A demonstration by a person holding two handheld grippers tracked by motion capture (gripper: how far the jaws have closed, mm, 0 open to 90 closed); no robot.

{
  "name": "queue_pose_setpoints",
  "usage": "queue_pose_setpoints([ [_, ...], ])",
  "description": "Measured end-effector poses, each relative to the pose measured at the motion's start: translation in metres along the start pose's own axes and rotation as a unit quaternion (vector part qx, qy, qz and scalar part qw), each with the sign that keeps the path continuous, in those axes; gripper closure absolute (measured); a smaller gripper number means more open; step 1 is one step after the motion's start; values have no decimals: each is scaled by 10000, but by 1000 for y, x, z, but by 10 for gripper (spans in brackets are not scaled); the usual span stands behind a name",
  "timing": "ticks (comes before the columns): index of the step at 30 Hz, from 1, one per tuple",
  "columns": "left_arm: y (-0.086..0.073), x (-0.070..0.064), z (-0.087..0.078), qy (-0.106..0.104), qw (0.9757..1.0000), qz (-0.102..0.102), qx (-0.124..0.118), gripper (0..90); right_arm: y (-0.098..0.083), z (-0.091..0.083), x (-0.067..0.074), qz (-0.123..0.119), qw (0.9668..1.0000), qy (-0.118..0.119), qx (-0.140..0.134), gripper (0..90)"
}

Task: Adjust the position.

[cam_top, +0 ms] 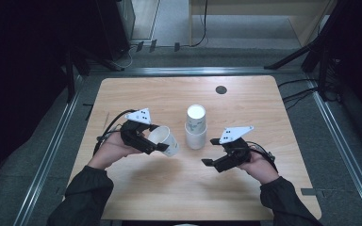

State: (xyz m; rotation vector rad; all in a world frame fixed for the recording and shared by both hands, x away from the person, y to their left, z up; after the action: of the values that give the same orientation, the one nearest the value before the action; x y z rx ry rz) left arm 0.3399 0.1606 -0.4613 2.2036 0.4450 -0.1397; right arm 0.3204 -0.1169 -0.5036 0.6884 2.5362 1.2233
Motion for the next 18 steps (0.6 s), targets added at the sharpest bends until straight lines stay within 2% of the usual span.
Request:
queue_pose_setpoints([
  [4, -3, 6, -7, 116, 9999, -66, -4, 245, -4, -5, -7, 136, 9998, -167, -43, 202],
  [12, -12, 17, -16, 307, 9992, -228, 87, 245, -9, -10, -18, 192, 9986, -484, 24, 203],
  [15, -16, 22, -21, 389, 9987, -300, 123, 245, -10, -11, -23, 338, 9980, -542, 10, 203],
  [18, -18, 24, -23, 428, 9985, -324, 132, 245, -11, -12, -27, 368, 9976, -591, 12, 203],
])
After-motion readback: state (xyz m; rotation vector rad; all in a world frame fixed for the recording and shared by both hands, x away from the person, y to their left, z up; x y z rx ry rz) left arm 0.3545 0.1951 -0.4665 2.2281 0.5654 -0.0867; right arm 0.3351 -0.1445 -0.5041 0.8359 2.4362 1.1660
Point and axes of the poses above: each handheld gripper's, and its own axes: z roughly forward along the jaws, y roughly out of its top, x roughly to its left, the point moved 4 cm from there along z, roughly forward along the jaws, and after that the axes turned 10 degrees about -y, right-handed, at the moved point
